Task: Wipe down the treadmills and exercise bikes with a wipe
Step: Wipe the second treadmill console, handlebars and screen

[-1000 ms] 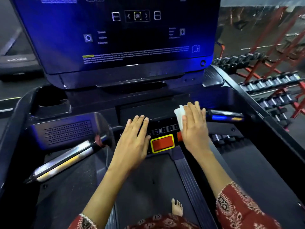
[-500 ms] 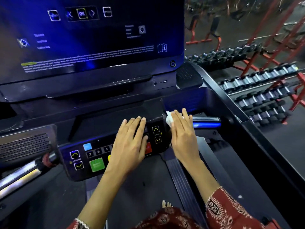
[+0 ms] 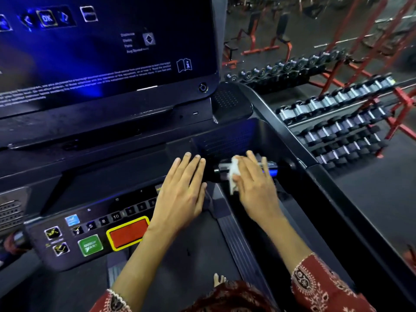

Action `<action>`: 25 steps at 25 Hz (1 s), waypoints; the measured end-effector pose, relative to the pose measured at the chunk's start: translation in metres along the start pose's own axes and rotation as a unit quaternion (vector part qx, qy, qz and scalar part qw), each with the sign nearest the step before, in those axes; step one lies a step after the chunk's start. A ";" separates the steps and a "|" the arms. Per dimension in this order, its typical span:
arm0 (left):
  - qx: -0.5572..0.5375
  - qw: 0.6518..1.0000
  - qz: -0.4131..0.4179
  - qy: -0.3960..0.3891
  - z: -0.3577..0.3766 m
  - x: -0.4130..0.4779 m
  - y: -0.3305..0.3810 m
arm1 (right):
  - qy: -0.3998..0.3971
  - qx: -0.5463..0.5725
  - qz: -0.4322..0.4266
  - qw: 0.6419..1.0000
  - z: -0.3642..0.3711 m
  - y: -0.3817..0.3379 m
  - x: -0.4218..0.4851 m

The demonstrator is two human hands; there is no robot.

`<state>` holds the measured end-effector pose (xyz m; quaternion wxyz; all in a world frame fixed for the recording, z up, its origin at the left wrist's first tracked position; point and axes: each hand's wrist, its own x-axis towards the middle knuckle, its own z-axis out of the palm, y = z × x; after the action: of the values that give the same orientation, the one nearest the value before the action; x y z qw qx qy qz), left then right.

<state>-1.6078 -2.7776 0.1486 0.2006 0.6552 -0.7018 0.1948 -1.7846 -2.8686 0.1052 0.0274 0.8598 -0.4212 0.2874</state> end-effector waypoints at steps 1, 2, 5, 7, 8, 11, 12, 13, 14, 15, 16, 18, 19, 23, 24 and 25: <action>0.008 1.000 -0.001 -0.003 0.002 0.001 0.002 | 0.000 0.002 0.033 0.999 -0.004 0.017 -0.004; 0.015 1.000 -0.004 -0.003 0.004 0.002 0.003 | 0.000 0.006 0.058 0.998 -0.006 0.027 -0.008; 0.028 1.000 -0.012 -0.004 0.010 0.006 0.008 | -0.005 0.051 0.061 0.997 -0.002 0.009 0.001; 0.029 0.999 -0.005 -0.012 0.013 0.009 0.013 | -0.022 0.074 0.002 0.997 0.000 -0.023 0.009; 0.028 0.999 -0.001 -0.018 0.013 0.012 0.016 | -0.030 0.067 -0.033 0.997 0.002 -0.026 0.009; 0.028 0.999 0.009 -0.035 0.016 0.018 0.023 | -0.057 0.021 -0.070 0.996 -0.008 0.015 0.003; 0.030 0.999 0.011 -0.039 0.017 0.018 0.024 | -0.059 0.012 -0.051 0.997 -0.010 0.037 -0.004; 0.032 0.998 0.014 -0.043 0.018 0.018 0.026 | -0.062 0.015 -0.021 0.998 -0.014 0.058 -0.011; 0.033 0.998 0.013 -0.046 0.019 0.018 0.027 | -0.065 0.028 0.017 0.997 -0.018 0.072 -0.018; 0.034 0.998 0.010 -0.050 0.020 0.019 0.029 | -0.066 0.046 0.050 0.996 -0.020 0.075 -0.021; 0.035 0.998 0.006 -0.053 0.021 0.020 0.030 | -0.061 0.061 0.072 0.994 -0.017 0.067 -0.019; 0.033 0.998 0.004 -0.058 0.026 0.025 0.035 | -0.054 0.089 0.076 0.992 -0.009 0.031 -0.004; 0.026 0.998 0.005 -0.060 0.029 0.028 0.038 | -0.052 0.102 0.051 0.992 -0.006 0.015 0.001; 0.001 0.998 0.012 -0.069 0.034 0.032 0.041 | -0.035 0.079 0.005 0.996 -0.008 0.041 -0.009; 0.002 0.998 0.010 -0.066 0.034 0.032 0.040 | -0.020 0.067 0.043 0.997 -0.008 0.057 -0.018; 0.005 0.998 0.006 -0.063 0.033 0.031 0.041 | -0.008 0.067 0.087 0.994 -0.009 0.066 -0.027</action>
<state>-1.6512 -2.8190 0.1366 0.1510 0.6627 -0.7163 0.1577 -1.8502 -2.8894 0.0861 -0.0591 0.8219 -0.4746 0.3093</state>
